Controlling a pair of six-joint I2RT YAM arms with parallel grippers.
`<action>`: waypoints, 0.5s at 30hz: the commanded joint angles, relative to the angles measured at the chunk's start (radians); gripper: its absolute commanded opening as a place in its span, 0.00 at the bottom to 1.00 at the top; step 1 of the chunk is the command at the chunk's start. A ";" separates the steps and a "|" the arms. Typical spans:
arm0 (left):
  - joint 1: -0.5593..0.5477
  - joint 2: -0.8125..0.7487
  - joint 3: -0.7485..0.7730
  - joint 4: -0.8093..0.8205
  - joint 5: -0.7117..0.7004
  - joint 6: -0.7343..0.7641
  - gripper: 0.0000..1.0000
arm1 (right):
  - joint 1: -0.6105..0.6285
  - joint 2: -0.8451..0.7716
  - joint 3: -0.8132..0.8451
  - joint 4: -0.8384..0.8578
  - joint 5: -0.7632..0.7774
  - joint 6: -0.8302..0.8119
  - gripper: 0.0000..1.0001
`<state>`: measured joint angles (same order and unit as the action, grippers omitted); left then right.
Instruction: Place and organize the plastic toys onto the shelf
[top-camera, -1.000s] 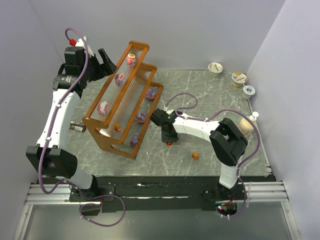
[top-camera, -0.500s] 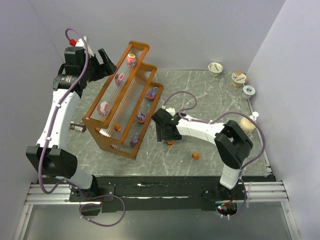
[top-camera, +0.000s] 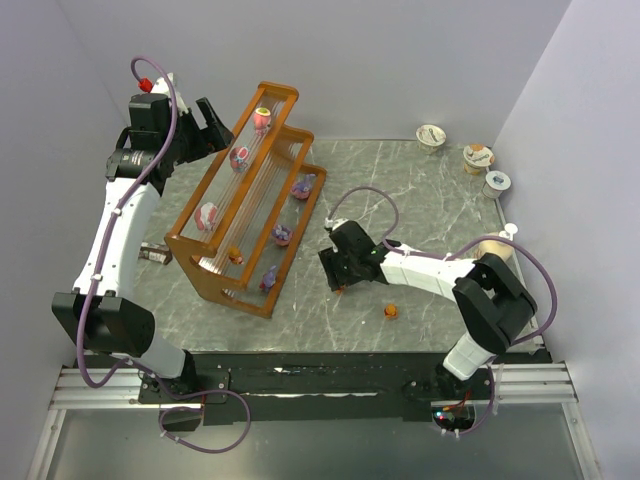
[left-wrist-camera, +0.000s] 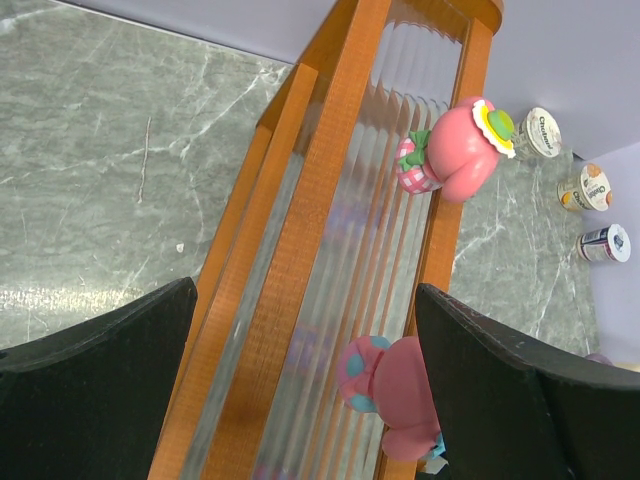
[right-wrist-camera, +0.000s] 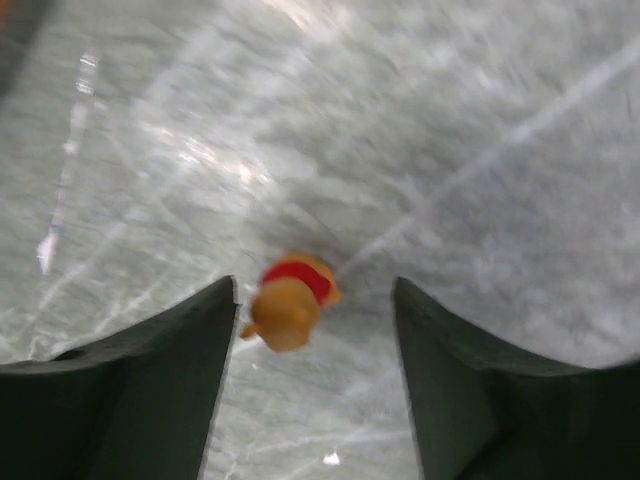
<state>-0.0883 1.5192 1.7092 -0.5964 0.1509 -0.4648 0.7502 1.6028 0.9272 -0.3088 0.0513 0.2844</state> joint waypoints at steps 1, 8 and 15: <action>0.001 -0.034 0.030 0.007 -0.008 0.011 0.96 | 0.001 -0.023 0.007 0.125 -0.074 -0.131 0.64; 0.001 -0.037 0.036 0.003 -0.025 0.021 0.96 | -0.003 0.000 0.019 0.097 -0.080 -0.195 0.58; 0.001 -0.030 0.043 0.000 -0.028 0.025 0.96 | -0.006 0.008 0.004 0.062 -0.113 -0.212 0.65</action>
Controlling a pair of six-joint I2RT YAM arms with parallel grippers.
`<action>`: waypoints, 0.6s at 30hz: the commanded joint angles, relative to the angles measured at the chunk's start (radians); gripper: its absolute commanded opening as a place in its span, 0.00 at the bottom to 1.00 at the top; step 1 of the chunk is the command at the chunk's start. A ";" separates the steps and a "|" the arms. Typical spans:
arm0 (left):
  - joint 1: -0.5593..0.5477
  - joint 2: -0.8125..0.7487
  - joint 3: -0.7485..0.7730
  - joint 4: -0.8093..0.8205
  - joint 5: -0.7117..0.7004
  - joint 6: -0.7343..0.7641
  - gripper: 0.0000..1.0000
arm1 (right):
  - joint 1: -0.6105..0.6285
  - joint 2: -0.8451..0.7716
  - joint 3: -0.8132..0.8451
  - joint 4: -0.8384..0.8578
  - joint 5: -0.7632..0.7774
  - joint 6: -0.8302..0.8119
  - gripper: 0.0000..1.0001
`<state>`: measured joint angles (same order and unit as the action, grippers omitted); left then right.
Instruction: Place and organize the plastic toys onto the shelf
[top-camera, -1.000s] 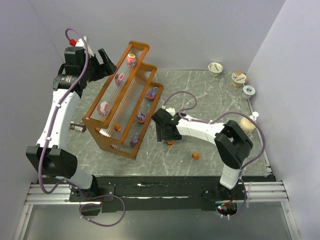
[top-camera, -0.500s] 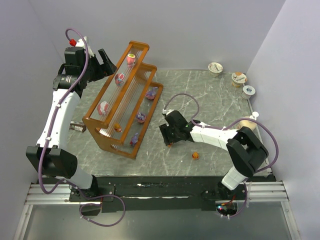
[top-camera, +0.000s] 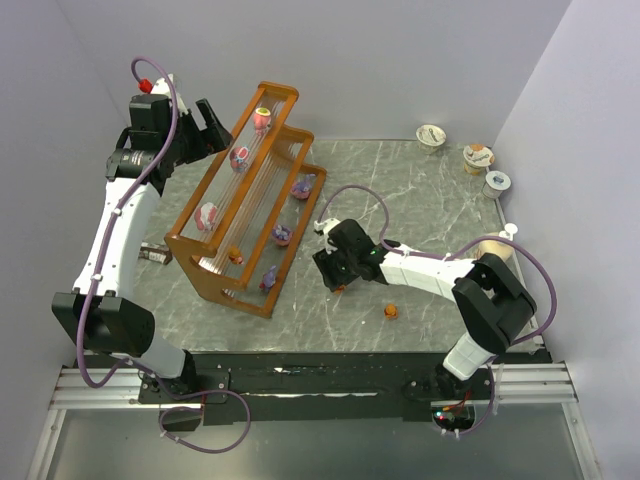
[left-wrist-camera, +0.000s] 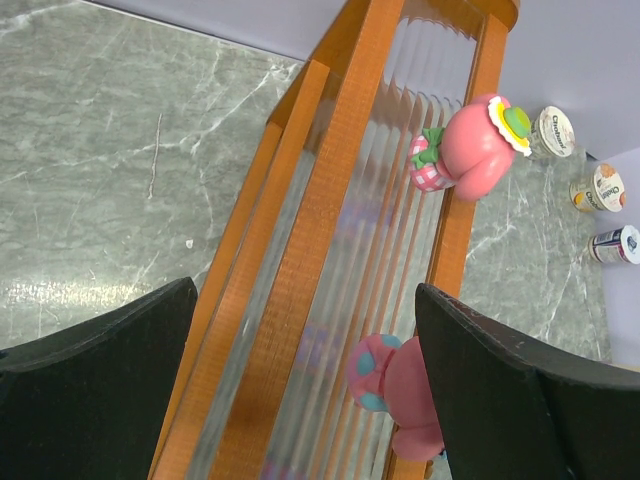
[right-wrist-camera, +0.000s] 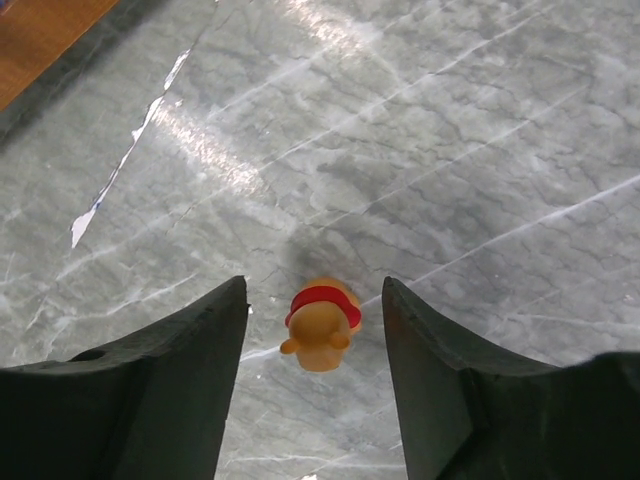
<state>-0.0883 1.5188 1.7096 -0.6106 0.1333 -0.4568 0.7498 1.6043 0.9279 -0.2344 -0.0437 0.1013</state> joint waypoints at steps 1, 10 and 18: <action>0.001 -0.029 0.044 0.012 -0.012 0.015 0.96 | -0.006 0.012 0.002 -0.013 -0.018 -0.031 0.65; -0.001 -0.026 0.038 0.015 -0.009 0.015 0.96 | -0.010 0.032 -0.024 -0.002 0.011 -0.008 0.64; 0.001 -0.028 0.039 0.014 -0.014 0.017 0.96 | -0.013 0.043 -0.041 0.013 0.025 0.001 0.55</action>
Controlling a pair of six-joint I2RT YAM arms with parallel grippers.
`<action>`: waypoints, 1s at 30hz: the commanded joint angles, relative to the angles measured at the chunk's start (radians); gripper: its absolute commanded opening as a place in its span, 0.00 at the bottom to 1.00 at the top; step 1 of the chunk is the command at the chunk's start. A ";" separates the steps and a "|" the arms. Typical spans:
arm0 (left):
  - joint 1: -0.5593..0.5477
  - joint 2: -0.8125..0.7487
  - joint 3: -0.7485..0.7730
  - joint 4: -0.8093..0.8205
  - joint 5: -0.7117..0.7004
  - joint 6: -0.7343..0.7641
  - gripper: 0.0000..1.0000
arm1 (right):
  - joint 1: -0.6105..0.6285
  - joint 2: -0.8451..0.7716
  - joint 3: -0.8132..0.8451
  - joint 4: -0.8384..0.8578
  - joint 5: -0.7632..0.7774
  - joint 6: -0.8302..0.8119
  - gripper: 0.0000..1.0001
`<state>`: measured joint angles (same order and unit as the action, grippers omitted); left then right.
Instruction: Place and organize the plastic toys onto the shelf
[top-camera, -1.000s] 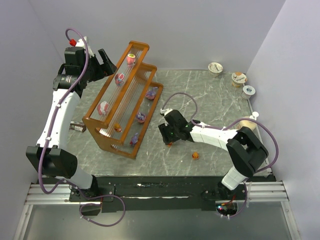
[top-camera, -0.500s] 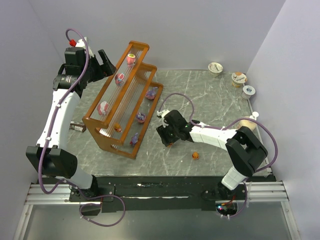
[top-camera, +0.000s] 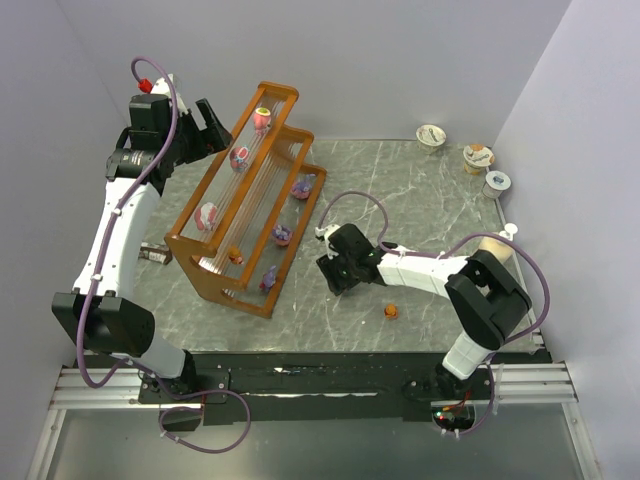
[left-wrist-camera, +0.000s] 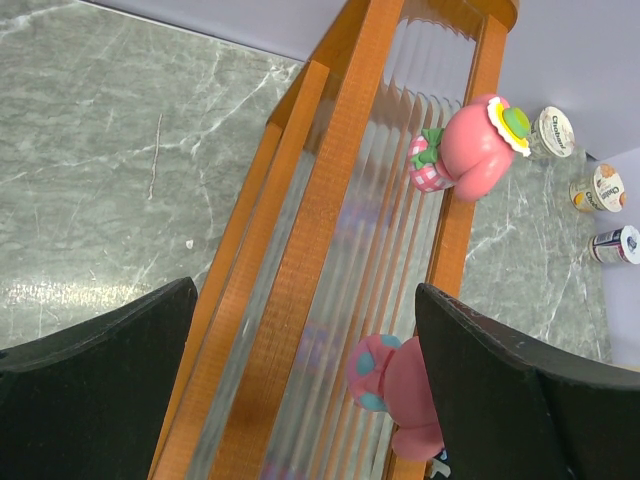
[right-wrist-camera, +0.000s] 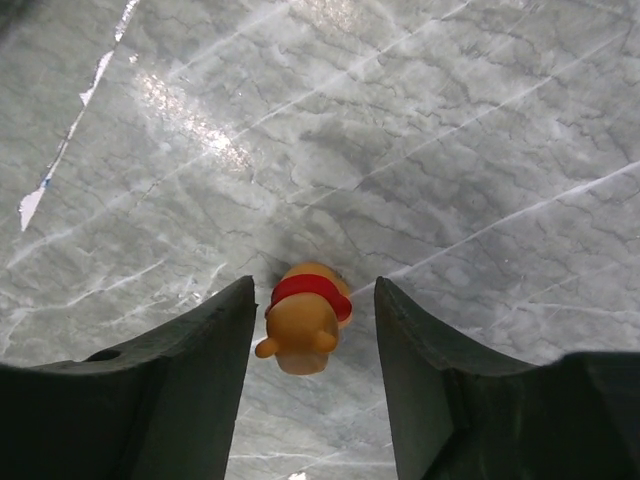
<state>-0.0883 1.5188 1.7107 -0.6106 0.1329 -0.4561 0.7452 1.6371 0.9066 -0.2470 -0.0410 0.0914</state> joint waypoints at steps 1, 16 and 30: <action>0.001 -0.029 0.038 0.014 -0.013 0.016 0.97 | -0.007 0.010 -0.020 0.028 0.023 0.010 0.52; 0.001 -0.035 0.038 0.011 -0.010 0.013 0.96 | -0.001 0.018 0.179 -0.128 0.081 0.082 0.02; 0.001 -0.052 0.033 0.015 -0.013 0.013 0.96 | 0.055 0.105 0.672 -0.313 0.127 0.107 0.01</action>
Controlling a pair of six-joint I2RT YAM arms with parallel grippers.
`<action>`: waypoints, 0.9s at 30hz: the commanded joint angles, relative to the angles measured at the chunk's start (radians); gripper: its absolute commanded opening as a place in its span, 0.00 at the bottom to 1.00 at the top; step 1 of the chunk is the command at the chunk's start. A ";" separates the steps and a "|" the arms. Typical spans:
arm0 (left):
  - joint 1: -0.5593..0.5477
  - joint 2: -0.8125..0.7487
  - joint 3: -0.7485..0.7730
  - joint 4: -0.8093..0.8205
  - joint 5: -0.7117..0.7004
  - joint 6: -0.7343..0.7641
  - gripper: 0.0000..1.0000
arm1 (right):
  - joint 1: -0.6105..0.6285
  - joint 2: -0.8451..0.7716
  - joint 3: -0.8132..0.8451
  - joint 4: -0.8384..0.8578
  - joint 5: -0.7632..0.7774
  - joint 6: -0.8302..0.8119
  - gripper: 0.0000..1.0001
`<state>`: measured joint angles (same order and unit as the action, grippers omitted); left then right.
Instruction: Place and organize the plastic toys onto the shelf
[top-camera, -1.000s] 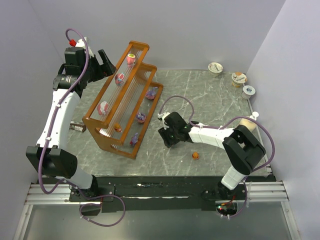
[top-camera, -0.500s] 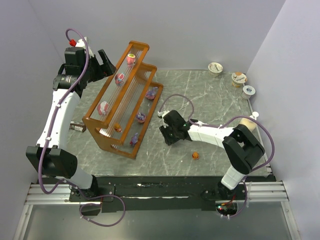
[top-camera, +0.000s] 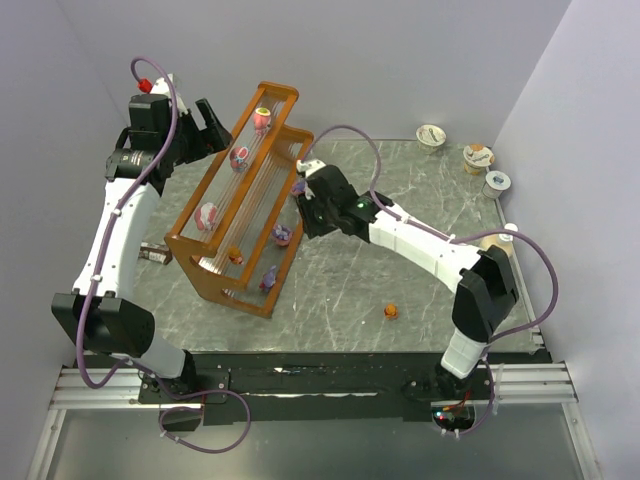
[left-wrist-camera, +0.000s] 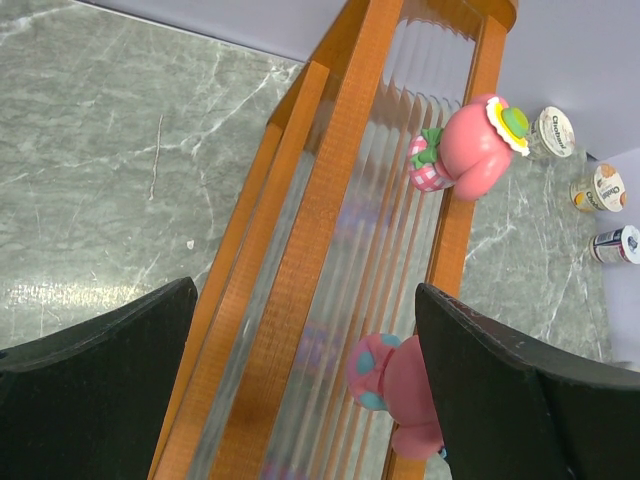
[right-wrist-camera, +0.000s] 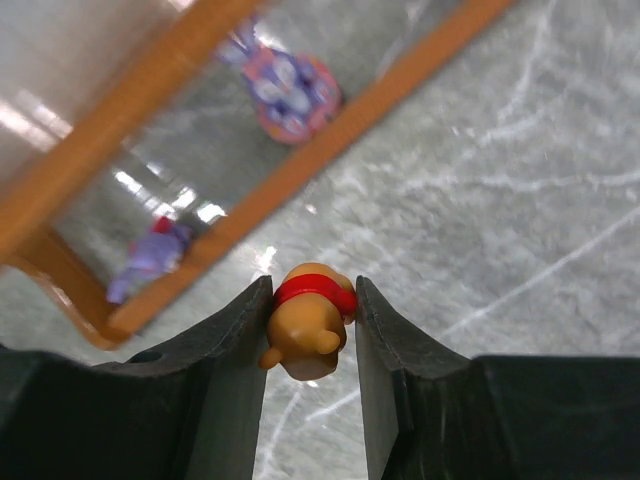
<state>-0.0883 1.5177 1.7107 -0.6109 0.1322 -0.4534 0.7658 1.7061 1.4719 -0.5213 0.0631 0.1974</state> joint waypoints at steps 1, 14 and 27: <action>0.001 -0.051 0.033 0.016 -0.011 0.010 0.96 | 0.041 0.047 0.131 -0.039 0.020 -0.007 0.01; 0.001 -0.067 0.030 0.017 -0.002 0.009 0.96 | 0.110 0.280 0.478 -0.026 0.060 -0.016 0.01; 0.001 -0.067 0.026 0.020 -0.002 0.012 0.96 | 0.122 0.360 0.531 0.004 0.073 -0.033 0.01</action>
<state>-0.0883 1.4876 1.7107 -0.6106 0.1329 -0.4534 0.8795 2.0369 1.9617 -0.5613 0.1158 0.1814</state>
